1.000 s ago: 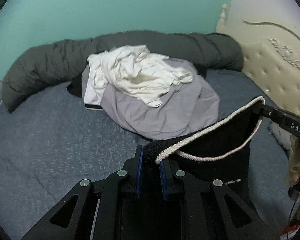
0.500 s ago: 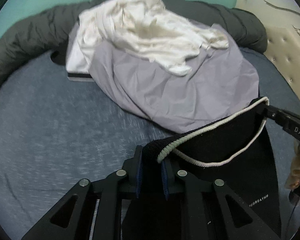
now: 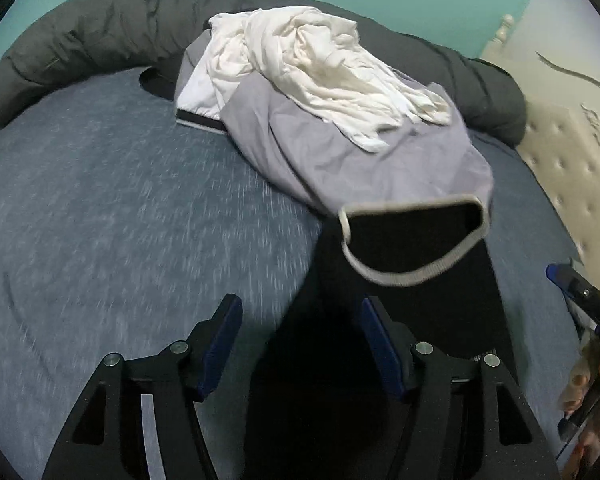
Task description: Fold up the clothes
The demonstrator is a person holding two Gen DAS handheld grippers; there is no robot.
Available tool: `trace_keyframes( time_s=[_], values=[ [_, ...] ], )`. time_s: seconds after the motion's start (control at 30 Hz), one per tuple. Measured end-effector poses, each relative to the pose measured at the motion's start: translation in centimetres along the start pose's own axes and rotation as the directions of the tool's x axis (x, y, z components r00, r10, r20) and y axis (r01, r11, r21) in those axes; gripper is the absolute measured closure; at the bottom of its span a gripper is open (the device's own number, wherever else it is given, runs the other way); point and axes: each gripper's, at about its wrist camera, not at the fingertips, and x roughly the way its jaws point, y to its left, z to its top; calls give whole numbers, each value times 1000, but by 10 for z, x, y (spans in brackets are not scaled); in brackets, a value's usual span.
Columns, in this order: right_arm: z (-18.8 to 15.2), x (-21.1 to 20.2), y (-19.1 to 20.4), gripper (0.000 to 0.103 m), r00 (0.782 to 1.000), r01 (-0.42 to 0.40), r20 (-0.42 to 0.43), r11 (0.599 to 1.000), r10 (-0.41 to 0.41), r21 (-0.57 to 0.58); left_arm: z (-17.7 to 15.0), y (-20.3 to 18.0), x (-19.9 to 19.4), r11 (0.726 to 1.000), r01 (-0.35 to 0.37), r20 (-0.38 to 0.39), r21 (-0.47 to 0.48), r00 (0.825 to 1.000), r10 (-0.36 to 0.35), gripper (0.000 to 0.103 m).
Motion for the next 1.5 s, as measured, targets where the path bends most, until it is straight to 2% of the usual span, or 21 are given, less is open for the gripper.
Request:
trace_keyframes(
  time_s=[0.07, 0.17, 0.3, 0.43, 0.67, 0.83, 1.0, 1.13, 1.2, 1.27, 1.3, 1.37, 1.4, 1.5],
  values=[
    [-22, -26, 2, 36, 999, -39, 14, 999, 39, 21, -15, 2, -18, 1000, 7, 7, -5, 1000, -7, 37],
    [-60, -55, 4, 31, 998, -55, 32, 997, 53, 62, -38, 6, -46, 1000, 18, 18, -13, 1000, -18, 37],
    [-98, -72, 5, 31, 997, -72, 11, 993, 71, 96, -79, 9, -70, 1000, 12, 8, -20, 1000, -12, 37],
    [-123, -83, 0, 31, 994, -106, 34, 983, 102, 152, -117, 9, -82, 1000, -6, -22, -21, 1000, 6, 37],
    [-143, -81, -3, 30, 990, -137, 49, 977, 131, 165, -159, 6, -88, 1000, -21, -36, 17, 999, 21, 37],
    [-143, -77, -2, 30, 988, -155, 51, 977, 149, 147, -164, -3, -87, 1000, -10, -34, 19, 999, 11, 37],
    [-141, -76, -3, 30, 982, -178, 89, 970, 165, 165, -170, -12, -86, 999, -6, -41, 44, 999, 8, 37],
    [-139, -68, 8, 30, 980, -193, 67, 974, 186, 115, -173, -12, -73, 999, -8, -71, 40, 997, 11, 38],
    [-139, -67, 11, 30, 980, -193, 69, 976, 187, 99, -175, -10, -70, 999, 1, -69, 33, 998, 2, 45],
    [-139, -66, 11, 30, 979, -200, 69, 975, 194, 101, -177, -9, -66, 999, -3, -75, 32, 997, 5, 58],
    [-139, -66, 11, 30, 978, -204, 70, 974, 197, 102, -178, -9, -65, 999, -3, -76, 37, 997, 5, 68],
    [-138, -65, 9, 30, 978, -204, 72, 973, 197, 108, -179, -10, -64, 999, -2, -78, 46, 997, 5, 79],
    [-138, -66, 8, 30, 977, -205, 75, 972, 198, 110, -180, -10, -63, 999, -1, -79, 51, 997, 6, 89],
    [-137, -67, 5, 30, 977, -208, 83, 971, 199, 121, -180, -9, -66, 998, 0, -74, 60, 997, 5, 99]
  ],
)
